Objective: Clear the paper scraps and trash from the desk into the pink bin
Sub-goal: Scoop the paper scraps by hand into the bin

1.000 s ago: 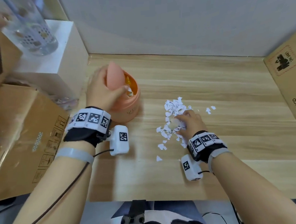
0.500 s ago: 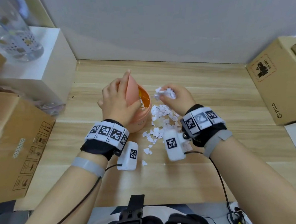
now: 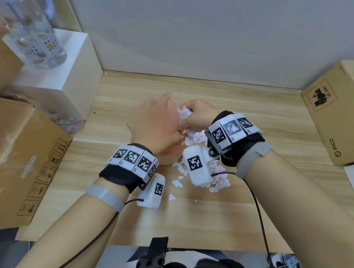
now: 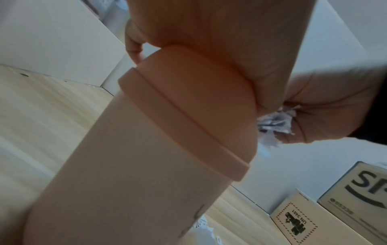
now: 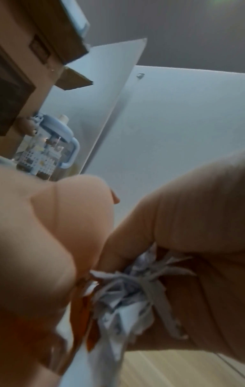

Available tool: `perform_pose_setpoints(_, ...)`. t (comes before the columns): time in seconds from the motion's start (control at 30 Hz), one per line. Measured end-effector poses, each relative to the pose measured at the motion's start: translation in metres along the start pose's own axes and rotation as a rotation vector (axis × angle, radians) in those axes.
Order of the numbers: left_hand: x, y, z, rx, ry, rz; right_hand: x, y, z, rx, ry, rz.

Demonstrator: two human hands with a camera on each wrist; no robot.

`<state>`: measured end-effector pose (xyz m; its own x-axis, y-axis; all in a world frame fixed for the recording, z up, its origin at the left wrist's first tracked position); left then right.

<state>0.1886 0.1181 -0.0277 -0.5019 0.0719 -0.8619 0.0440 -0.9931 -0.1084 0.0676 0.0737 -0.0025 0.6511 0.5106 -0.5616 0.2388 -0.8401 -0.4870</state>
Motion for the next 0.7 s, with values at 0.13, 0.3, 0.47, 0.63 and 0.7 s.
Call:
perform_pose_setpoints(0.13, 0.001, -0.001, 0.0, -0.004, 0.003, 0.009, -0.008, -0.01, 0.003, 0.013, 0.141, -0.017)
perform_pose_setpoints(0.3, 0.001, -0.001, 0.001, -0.001, -0.026, 0.021, -0.021, -0.02, 0.005, -0.022, 0.263, 0.005)
perform_pose_setpoints(0.47, 0.002, -0.001, 0.0, -0.009, -0.038, 0.026, -0.017, -0.024, 0.002, -0.119, 0.179, 0.065)
perform_pose_setpoints(0.63, 0.001, -0.001, -0.001, 0.002, -0.041, 0.014, 0.002, -0.023, 0.003, -0.274, -0.193, -0.059)
perform_pose_setpoints(0.7, 0.0, -0.001, -0.002, 0.01, -0.054, 0.014, 0.007, -0.021, 0.004, -0.332, -0.4, -0.187)
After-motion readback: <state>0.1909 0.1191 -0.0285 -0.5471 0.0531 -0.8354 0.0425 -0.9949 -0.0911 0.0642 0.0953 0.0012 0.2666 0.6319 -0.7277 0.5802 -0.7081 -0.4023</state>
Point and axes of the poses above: each hand's wrist, its own y-axis towards the middle knuckle, its own x-axis out of the palm, z = x × y, the point moved 4 cm from there along y, towards the middle knuckle, and after that the axes turned 4 degrees about y, right-handed, at the moved point
